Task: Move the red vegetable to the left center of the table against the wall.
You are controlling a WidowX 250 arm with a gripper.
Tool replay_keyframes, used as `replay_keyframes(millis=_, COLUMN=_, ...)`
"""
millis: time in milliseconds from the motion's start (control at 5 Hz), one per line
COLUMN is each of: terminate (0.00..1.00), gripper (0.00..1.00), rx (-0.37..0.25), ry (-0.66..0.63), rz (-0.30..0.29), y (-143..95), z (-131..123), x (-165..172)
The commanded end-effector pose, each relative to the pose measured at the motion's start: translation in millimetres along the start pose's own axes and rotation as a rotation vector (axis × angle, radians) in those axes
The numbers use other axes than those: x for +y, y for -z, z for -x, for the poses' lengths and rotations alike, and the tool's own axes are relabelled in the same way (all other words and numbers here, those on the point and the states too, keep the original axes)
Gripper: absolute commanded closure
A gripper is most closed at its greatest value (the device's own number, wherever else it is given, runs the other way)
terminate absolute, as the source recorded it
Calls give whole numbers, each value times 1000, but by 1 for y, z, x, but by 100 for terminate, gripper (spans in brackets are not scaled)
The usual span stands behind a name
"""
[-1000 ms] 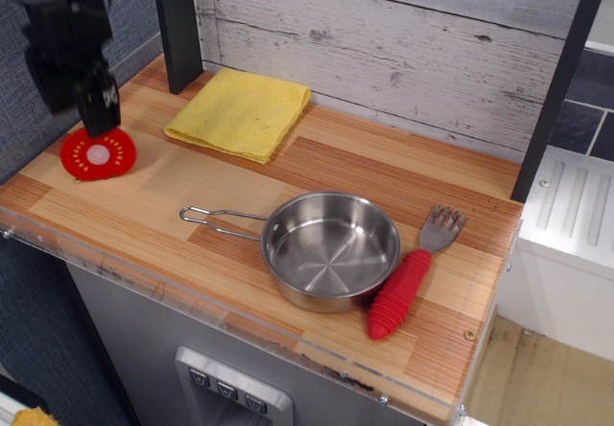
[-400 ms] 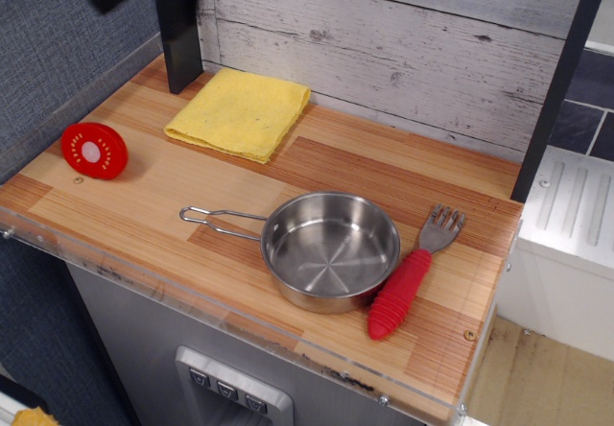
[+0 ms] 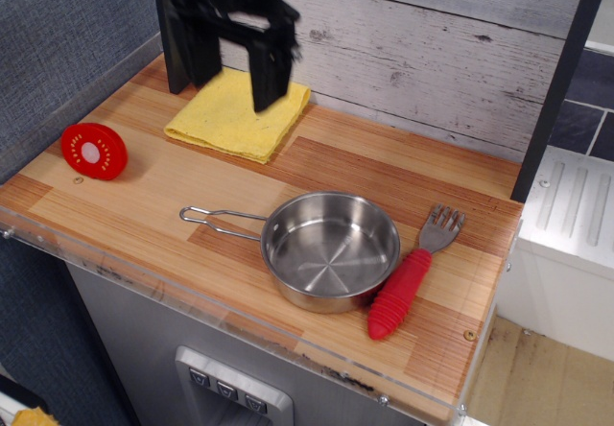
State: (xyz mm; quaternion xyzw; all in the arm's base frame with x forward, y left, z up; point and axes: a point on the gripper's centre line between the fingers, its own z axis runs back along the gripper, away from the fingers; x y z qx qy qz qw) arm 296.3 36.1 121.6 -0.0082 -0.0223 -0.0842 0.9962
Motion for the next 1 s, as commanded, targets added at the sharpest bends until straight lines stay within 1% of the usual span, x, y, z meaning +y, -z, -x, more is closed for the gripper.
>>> replay_keyframes(millis=0, terminate=0, gripper=0, rx=-29, ry=18, rz=-20, y=-2, z=10, x=-8)
replay_keyframes(millis=200, terminate=0, gripper=0, rx=-109, ry=-8, rz=-62, y=-8, z=12, x=-8)
replay_keyframes(millis=400, terminate=0, gripper=0, rx=-138, ry=-39, rz=-66, y=-7, z=15, x=-6)
replay_keyframes(millis=600, terminate=0, gripper=0, rx=-123, ry=-15, rz=-36, y=-3, z=17, x=-5)
replay_keyframes(millis=800, terminate=100, gripper=0, rx=-123, ry=-15, rz=-36, y=-3, z=17, x=-5)
